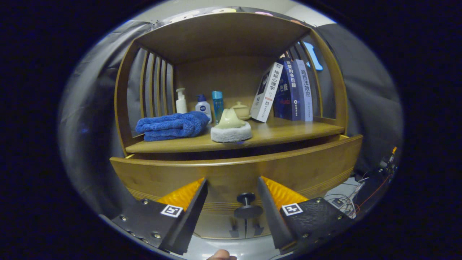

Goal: Pull open the drawer, take out the items inside it, and place them on the countertop above the cabinet.

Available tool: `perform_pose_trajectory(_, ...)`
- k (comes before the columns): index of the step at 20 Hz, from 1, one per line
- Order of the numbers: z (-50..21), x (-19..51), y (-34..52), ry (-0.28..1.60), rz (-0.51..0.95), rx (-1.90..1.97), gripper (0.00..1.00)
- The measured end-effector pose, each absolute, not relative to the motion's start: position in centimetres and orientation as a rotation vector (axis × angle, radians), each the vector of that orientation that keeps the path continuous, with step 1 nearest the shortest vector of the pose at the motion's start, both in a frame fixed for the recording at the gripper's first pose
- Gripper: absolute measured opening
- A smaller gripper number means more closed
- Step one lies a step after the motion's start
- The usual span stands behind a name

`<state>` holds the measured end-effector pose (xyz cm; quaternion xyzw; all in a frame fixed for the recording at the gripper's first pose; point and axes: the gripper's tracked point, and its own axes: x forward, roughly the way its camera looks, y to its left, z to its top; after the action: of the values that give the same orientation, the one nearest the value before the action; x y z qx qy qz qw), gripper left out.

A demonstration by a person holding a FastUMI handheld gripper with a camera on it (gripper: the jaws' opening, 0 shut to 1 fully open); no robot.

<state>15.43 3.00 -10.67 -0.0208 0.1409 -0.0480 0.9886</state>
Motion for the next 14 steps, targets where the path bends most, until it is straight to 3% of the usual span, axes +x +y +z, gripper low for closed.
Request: perform_pose_trajectory(14,-11.2,19.0,2.7,0.259,-0.084,-0.006,0.86)
